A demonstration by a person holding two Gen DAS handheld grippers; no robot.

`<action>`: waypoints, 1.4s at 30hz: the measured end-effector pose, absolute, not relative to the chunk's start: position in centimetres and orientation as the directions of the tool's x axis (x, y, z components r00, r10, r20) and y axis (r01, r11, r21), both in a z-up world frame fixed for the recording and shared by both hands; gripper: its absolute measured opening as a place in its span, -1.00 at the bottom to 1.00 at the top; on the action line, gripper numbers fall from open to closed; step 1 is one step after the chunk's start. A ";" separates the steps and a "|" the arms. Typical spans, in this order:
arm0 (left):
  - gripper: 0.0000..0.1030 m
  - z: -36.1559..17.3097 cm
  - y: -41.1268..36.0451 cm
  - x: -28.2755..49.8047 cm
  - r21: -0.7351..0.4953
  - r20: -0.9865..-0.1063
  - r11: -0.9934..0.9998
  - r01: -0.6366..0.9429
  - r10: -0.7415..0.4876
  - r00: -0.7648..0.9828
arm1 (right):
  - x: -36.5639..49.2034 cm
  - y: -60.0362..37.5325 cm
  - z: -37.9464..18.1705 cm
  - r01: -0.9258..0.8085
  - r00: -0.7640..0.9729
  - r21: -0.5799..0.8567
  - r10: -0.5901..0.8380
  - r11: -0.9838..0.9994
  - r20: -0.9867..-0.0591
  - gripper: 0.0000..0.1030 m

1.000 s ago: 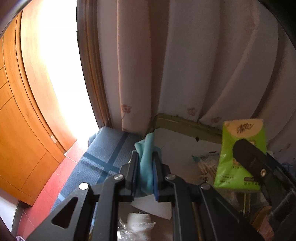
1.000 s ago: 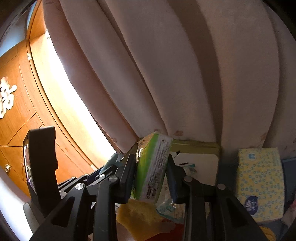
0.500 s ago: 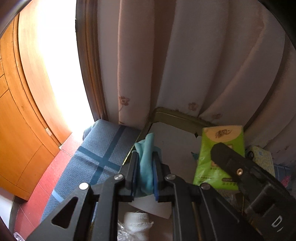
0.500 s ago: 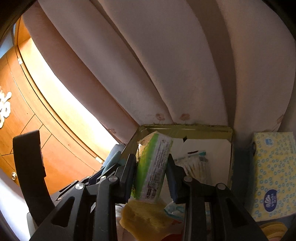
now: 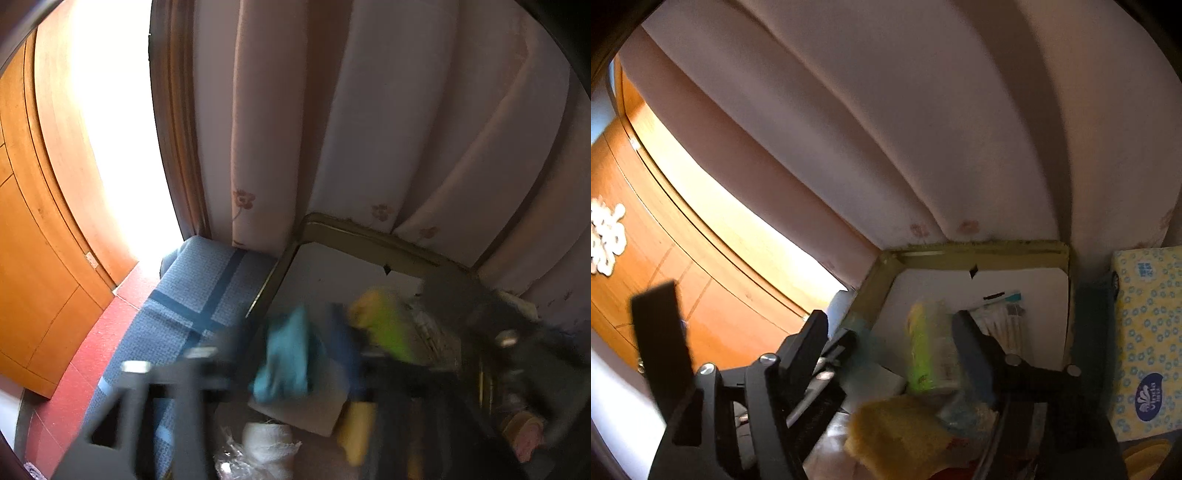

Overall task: Organize soft objects
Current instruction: 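Open both tools to drop the tissue pack and teal cloth into the tray, then withdraw both tools from the tray toward the pink puff and bootie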

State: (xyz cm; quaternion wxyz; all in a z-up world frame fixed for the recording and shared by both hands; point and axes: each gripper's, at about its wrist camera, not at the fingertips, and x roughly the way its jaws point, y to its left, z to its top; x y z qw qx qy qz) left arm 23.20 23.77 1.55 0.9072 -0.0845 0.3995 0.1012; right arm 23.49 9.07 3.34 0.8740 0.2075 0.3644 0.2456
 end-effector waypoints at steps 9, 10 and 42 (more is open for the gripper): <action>0.99 3.4 21.6 21.1 -0.063 -0.615 0.986 -0.153 0.082 0.784 | 18.1 5.6 5.4 -0.194 0.822 0.474 0.405 0.859 -0.400 0.48; 0.99 3.7 21.4 20.7 -0.047 -0.593 0.986 -0.160 0.101 0.799 | 17.3 5.3 5.5 -0.175 0.846 0.460 0.372 0.871 -0.383 0.49; 0.99 4.3 23.4 11.0 -0.013 -0.268 0.922 -0.386 0.369 0.890 | 7.1 6.9 4.0 -0.081 0.995 0.108 0.086 0.991 -0.041 0.75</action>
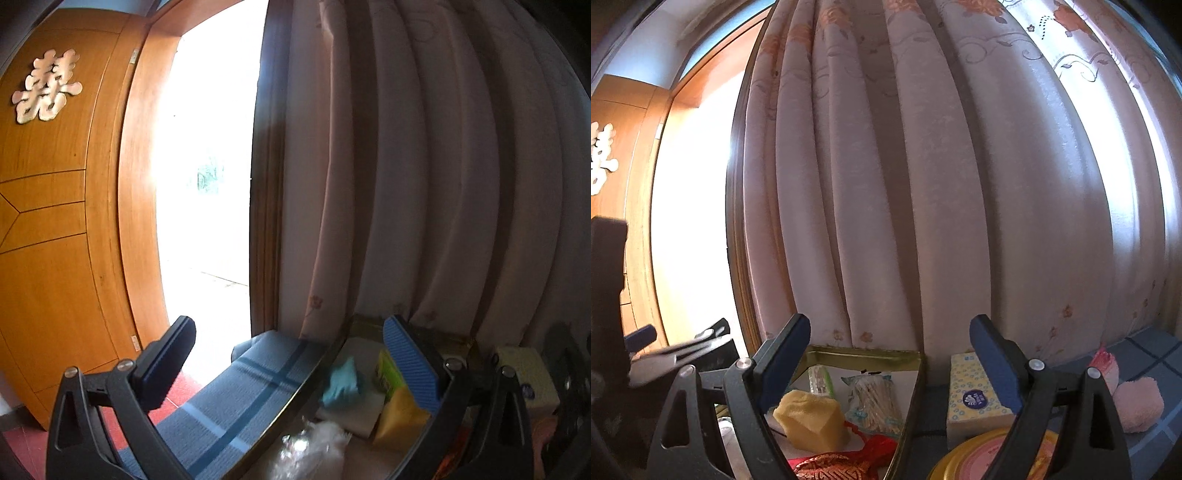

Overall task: Organize soft objects
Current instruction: 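Withdraw both tools from the tray toward the pink puff and bootie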

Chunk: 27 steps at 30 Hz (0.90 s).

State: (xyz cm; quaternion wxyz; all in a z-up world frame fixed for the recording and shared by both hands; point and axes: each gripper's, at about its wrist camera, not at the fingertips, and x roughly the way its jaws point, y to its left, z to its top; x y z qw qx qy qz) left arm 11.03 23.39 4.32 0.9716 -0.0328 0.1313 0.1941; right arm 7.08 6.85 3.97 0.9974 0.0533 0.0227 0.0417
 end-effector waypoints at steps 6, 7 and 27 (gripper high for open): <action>0.99 3.9 22.1 9.6 0.048 -0.212 0.920 -0.388 0.389 0.896 | 6.5 6.6 4.0 -0.077 0.996 0.105 0.081 0.991 -0.036 0.75; 0.99 3.9 21.9 9.6 0.056 -0.214 0.920 -0.388 0.391 0.895 | 6.4 6.6 3.9 -0.075 0.996 0.103 0.079 0.992 -0.036 0.75; 0.99 2.5 21.2 7.9 0.025 -0.293 0.937 -0.349 0.341 0.893 | 3.9 5.4 3.9 -0.064 0.997 0.073 0.066 0.995 -0.027 0.75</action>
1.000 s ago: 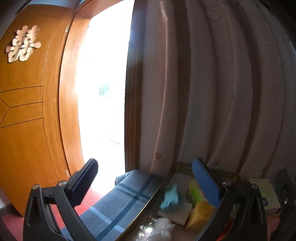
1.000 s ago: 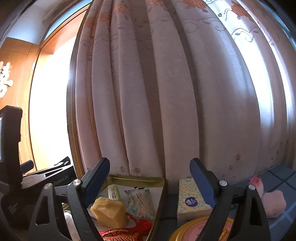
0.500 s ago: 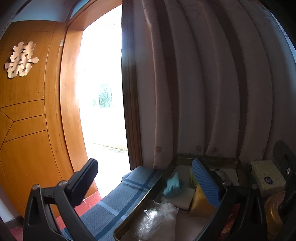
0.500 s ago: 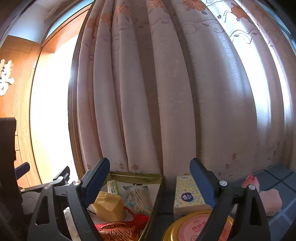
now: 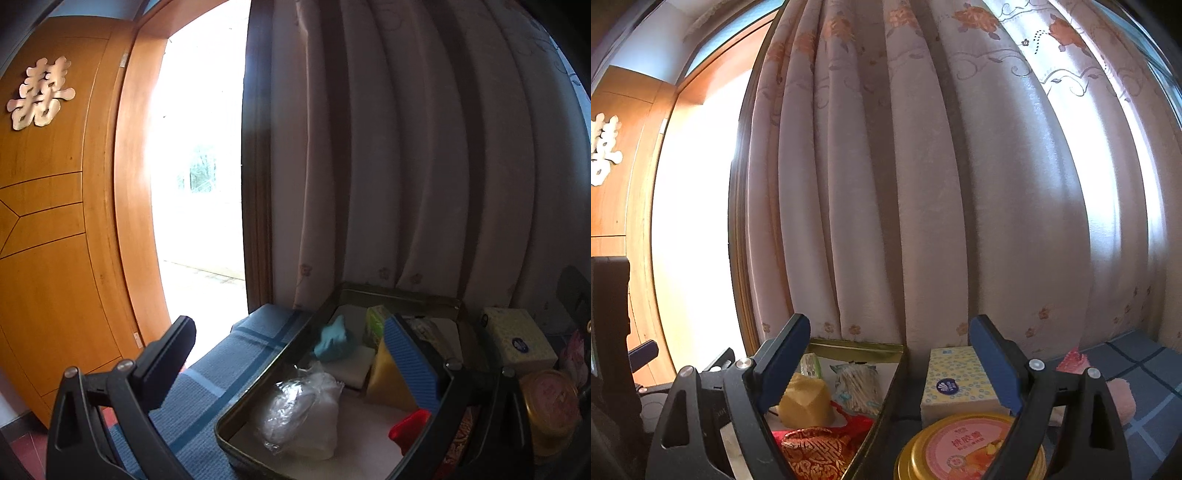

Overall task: Organize soft objects
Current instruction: 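Withdraw both tools from the tray toward the pink puff and bootie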

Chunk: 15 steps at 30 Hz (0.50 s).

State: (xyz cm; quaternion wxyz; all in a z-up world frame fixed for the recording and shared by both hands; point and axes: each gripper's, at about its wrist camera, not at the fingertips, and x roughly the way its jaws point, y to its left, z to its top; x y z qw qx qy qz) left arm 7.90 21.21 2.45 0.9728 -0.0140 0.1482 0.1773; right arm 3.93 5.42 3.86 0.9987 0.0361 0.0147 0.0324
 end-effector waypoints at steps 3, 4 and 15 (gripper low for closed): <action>0.99 2.4 20.4 7.8 0.044 -0.296 0.944 -0.326 0.324 0.899 | 3.5 5.2 3.9 -0.061 0.998 0.073 0.063 0.995 -0.019 0.75; 0.99 2.4 20.2 7.7 0.049 -0.296 0.945 -0.323 0.322 0.899 | 3.4 5.1 3.9 -0.060 0.998 0.070 0.061 0.996 -0.017 0.75; 0.99 2.4 18.9 6.3 0.017 -0.323 0.949 -0.315 0.303 0.896 | 1.6 4.2 4.1 -0.033 0.999 0.043 0.031 0.999 0.027 0.75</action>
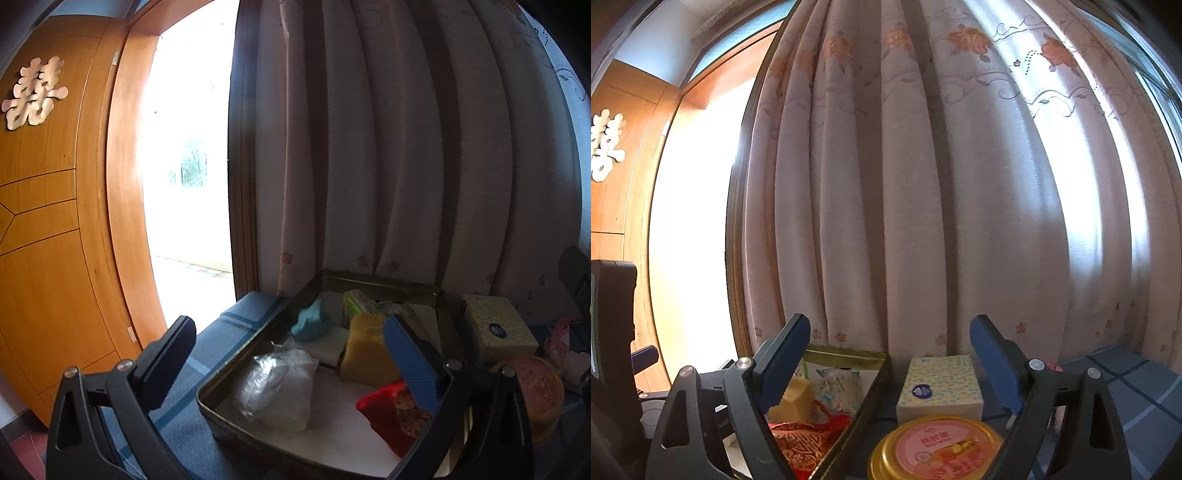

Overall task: Organize soft objects
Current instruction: 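Withdraw both tools from the tray toward the pink puff and bootie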

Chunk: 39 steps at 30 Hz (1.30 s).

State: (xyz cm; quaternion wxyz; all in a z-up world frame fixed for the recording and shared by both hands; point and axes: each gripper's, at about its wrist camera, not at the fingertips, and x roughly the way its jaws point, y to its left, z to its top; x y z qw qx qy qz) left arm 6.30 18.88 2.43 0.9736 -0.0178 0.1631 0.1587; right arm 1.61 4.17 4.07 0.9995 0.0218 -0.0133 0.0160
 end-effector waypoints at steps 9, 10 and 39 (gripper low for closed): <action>0.99 2.4 15.8 5.1 0.025 -0.323 0.965 -0.262 0.256 0.911 | 0.3 2.4 4.1 0.006 0.998 0.055 -0.009 0.998 0.064 0.75; 0.99 2.4 15.4 5.0 0.026 -0.324 0.967 -0.253 0.248 0.913 | 0.1 2.1 4.1 0.009 0.998 0.057 -0.013 0.998 0.068 0.75; 0.99 2.1 7.5 4.3 0.017 -0.367 0.995 -0.094 0.094 0.926 | -0.7 -8.1 4.1 0.186 0.981 0.061 -0.189 0.981 0.042 0.75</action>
